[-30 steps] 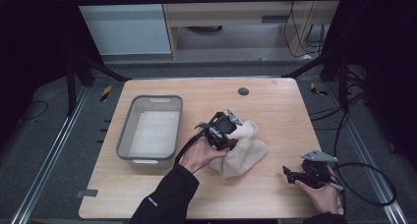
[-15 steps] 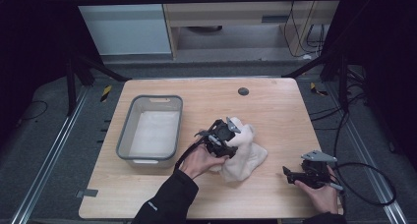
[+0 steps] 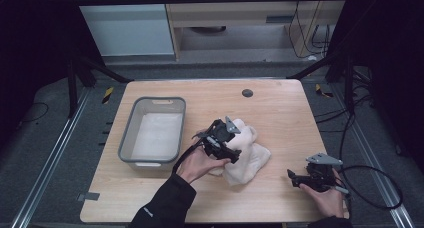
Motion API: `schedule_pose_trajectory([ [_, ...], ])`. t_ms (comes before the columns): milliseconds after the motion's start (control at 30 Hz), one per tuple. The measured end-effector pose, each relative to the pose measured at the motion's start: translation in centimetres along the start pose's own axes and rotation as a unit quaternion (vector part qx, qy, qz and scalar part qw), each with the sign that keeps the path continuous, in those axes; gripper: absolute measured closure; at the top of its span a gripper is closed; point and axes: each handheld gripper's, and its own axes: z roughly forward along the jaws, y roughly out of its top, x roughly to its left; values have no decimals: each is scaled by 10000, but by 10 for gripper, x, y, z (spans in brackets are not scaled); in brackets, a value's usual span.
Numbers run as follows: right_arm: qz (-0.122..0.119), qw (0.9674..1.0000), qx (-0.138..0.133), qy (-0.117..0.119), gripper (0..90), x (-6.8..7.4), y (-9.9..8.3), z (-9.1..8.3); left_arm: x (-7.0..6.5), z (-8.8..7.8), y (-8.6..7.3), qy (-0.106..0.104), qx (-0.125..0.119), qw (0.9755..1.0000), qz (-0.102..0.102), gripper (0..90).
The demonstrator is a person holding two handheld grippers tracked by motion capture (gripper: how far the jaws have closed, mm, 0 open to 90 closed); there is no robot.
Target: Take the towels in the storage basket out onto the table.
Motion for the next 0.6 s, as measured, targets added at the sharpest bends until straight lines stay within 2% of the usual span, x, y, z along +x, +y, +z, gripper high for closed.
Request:
schedule_pose_trajectory([
  [167, -27, 10000, -24, -16, 104, 0, 0, 0, 3, -16, -2, 32, -95, 9999, 0, 244],
  [333, 25, 10000, -17, -2, 100, 0, 0, -1, 9, -32, -9, 125, -254, 9996, -93, 228],
  [467, 82, 9999, -78, 10, 92, 0, 0, -1, 16, -45, -22, 224, -438, 9986, -210, 227],
  [600, 111, 9999, -93, 26, 91, 0, 0, -2, 24, -56, -39, 329, -648, 9964, -437, 227],
])
